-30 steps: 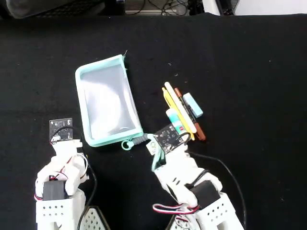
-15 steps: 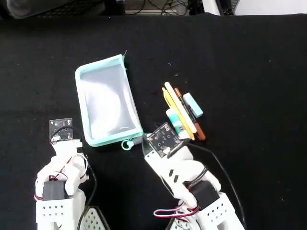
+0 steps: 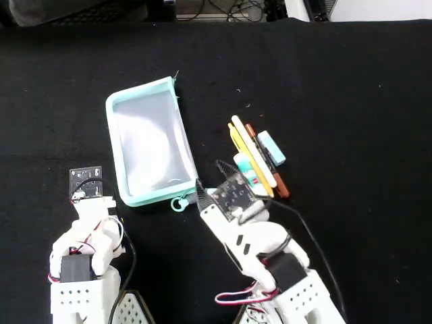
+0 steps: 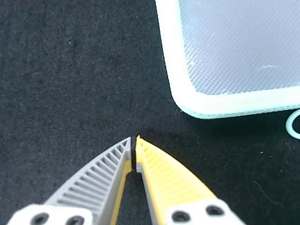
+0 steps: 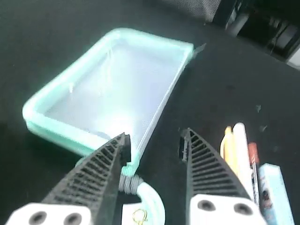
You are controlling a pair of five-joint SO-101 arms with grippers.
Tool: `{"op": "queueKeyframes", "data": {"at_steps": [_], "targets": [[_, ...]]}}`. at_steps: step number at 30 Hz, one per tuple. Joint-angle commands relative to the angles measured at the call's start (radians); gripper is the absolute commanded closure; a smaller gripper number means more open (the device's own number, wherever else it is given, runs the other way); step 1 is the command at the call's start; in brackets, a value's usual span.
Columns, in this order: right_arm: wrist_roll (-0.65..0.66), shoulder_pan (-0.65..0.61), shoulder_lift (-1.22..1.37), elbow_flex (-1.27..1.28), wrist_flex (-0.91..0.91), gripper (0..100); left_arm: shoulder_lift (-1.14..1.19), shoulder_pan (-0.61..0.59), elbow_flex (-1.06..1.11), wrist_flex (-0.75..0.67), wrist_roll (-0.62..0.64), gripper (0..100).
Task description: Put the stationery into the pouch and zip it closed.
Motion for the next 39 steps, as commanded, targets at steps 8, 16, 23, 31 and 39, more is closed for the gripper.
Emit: {"op": "queueKeyframes", "data": {"at_steps": [8, 16, 23, 31, 39], "targets": [[0.006, -0.009, 0.636, -0.297, -0.075, 80.8, -0.015, -0.013, 0.012, 0.021, 0.002, 96], [0.006, -0.009, 0.987, -0.334, -0.163, 80.7, -0.015, -0.012, 0.012, 0.021, 0.002, 96], [0.161, -0.012, 1.073, -0.355, -0.117, 84.3, -0.015, -0.012, 0.012, 0.021, 0.002, 96], [0.324, -0.014, 1.073, -0.415, 0.109, 98.7, -0.015, -0.012, 0.012, 0.021, 0.002, 96], [0.427, -0.015, 1.072, -0.473, 0.304, 98.5, -0.015, -0.012, 0.012, 0.021, 0.002, 96]]}}
